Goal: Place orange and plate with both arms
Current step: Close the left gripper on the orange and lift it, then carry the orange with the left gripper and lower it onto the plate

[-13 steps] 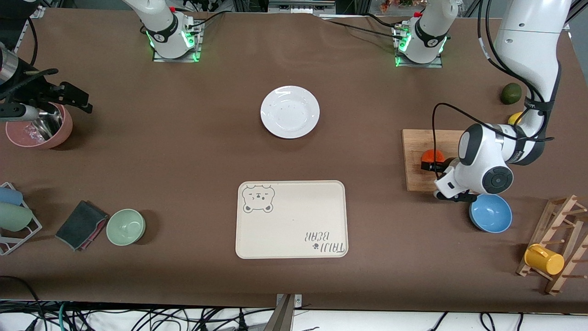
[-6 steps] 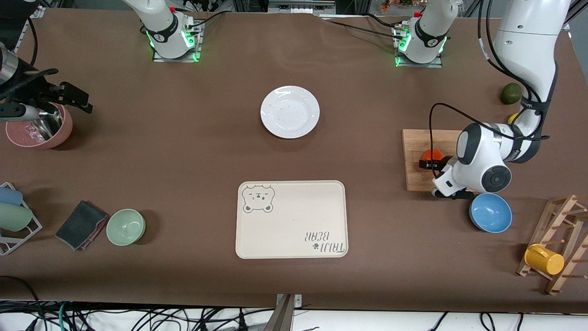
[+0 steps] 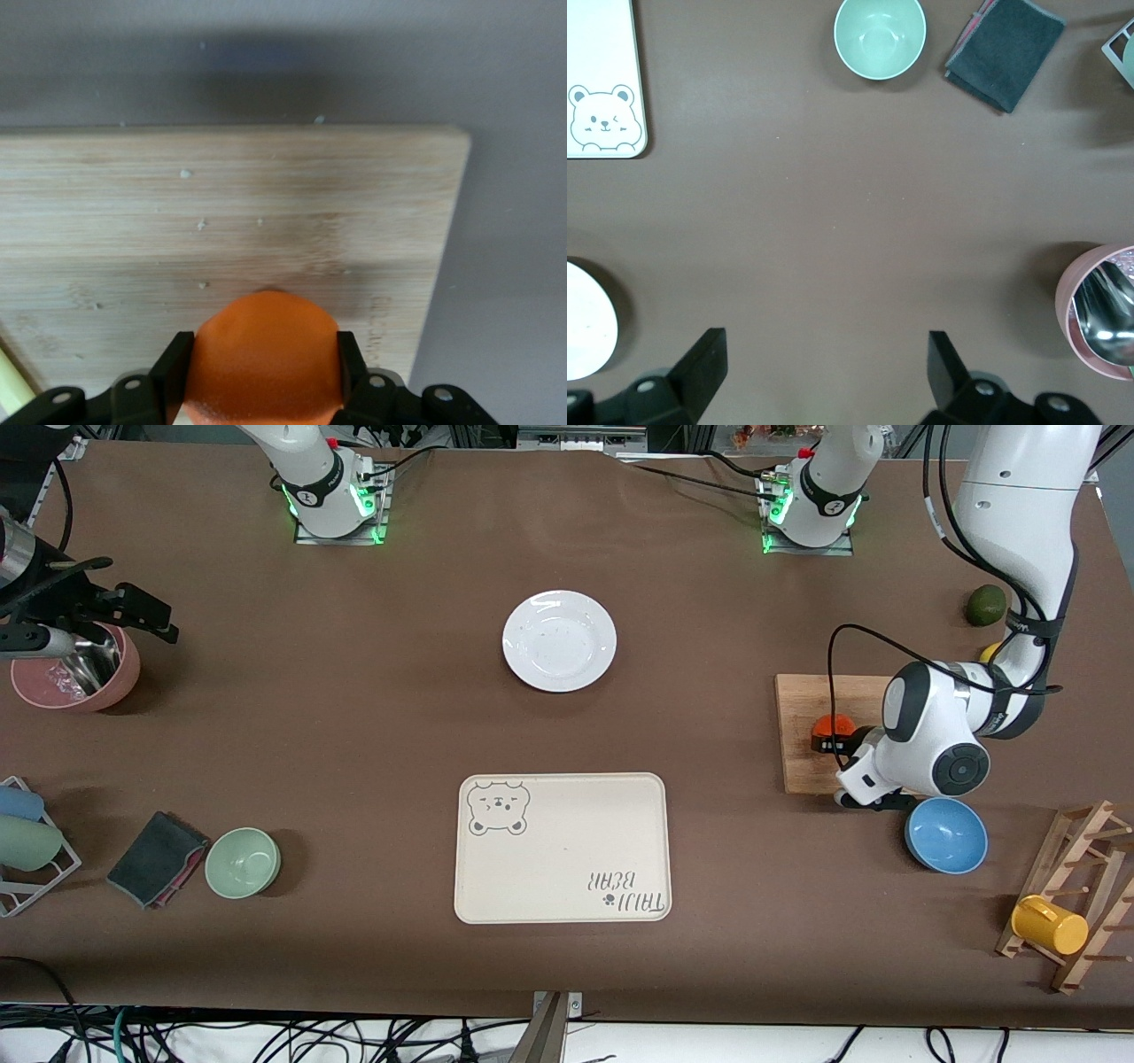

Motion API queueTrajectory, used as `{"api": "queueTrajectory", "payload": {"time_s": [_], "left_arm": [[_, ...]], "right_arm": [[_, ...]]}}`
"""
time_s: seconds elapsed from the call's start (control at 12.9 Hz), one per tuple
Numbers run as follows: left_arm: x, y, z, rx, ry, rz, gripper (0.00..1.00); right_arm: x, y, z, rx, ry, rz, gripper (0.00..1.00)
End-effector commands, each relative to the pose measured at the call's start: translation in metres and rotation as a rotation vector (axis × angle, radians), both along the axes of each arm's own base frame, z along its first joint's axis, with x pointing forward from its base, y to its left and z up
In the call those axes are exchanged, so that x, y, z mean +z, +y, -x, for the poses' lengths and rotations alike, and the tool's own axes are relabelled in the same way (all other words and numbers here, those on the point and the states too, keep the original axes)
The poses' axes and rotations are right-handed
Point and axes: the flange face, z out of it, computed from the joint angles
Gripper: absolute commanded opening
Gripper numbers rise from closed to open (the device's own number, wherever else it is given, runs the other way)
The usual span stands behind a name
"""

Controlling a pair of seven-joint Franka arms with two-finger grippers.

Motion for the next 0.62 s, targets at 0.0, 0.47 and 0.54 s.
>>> {"api": "queueTrajectory", "payload": {"time_s": [0.0, 0.47, 0.54], "left_arm": [[0.024, -0.077, 0.006, 0.049, -0.002, 0.045, 0.0], [0.055, -0.273, 0.067, 0.231, 0.034, 0.027, 0.0], [0.059, -0.305, 0.083, 0.256, 0.034, 0.022, 0.0]], "right_arm": [[0.002, 0.0, 0.004, 0.006, 0.001, 0.003, 1.0], [0.002, 0.0, 0.004, 0.006, 0.001, 0.003, 1.0], [0.002, 0.0, 0.004, 0.006, 0.001, 0.003, 1.0]]}}
